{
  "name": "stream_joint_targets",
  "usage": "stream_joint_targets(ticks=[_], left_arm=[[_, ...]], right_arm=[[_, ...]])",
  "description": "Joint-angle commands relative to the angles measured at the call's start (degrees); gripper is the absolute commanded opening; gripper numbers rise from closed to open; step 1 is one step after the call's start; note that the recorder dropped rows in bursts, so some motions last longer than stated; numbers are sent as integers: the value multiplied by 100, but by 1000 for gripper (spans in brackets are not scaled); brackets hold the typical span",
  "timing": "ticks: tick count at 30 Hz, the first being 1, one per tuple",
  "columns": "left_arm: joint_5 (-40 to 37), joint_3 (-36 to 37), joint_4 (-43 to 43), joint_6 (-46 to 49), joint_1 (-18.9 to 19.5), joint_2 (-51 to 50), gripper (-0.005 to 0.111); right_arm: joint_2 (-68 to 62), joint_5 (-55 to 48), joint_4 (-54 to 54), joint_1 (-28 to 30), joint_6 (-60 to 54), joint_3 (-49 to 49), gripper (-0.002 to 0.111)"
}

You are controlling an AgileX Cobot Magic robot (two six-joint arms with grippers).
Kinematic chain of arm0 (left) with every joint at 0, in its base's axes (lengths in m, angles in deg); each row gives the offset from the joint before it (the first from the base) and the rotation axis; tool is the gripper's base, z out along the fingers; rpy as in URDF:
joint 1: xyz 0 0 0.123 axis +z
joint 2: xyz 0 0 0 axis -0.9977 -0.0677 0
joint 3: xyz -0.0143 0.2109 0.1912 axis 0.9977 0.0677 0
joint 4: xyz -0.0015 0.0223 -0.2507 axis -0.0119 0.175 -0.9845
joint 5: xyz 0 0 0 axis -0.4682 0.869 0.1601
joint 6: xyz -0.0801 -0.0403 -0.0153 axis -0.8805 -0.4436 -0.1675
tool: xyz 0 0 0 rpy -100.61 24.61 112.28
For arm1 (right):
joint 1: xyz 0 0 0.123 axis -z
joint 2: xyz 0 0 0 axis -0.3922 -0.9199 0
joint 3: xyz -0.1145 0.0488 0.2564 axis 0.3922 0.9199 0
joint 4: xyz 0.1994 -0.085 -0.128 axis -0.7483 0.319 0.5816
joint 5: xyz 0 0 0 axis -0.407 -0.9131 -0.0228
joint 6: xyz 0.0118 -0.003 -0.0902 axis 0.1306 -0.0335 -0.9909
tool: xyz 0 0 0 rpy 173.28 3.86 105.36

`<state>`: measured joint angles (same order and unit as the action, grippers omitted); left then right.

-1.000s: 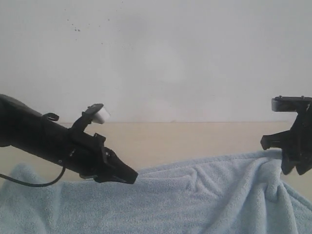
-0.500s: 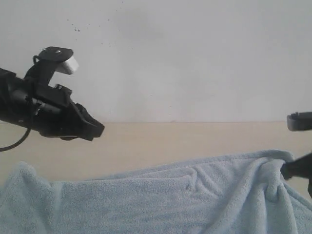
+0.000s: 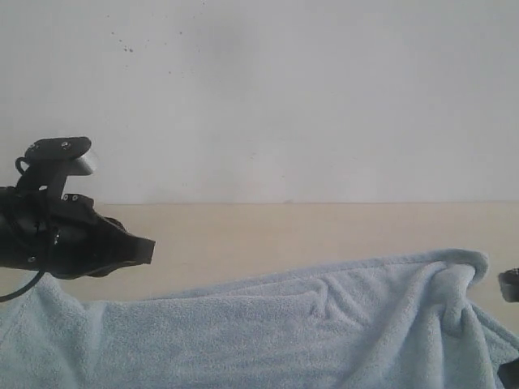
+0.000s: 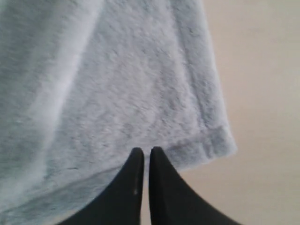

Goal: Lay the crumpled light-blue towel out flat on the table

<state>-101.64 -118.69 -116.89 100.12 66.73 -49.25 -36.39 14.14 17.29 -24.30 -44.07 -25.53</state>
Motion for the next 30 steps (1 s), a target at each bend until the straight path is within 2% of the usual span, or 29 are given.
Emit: stream_joint_targets(ticks=[1,11,17,30], left_arm=[[171,-12,-424,-48,16,20,4],[741,-12,-476,-48,16,20,4],[740,-12,-703,-48,16,20,4],[434,-12,-704,-72,16,20,4]], right_arm=[[-217,261,1345,336,1785,128,4],[-277,785,962,455,1754,128,4],[-388,811,-289,455,390,128,4],[-402,896,-176,455,368,128,4]])
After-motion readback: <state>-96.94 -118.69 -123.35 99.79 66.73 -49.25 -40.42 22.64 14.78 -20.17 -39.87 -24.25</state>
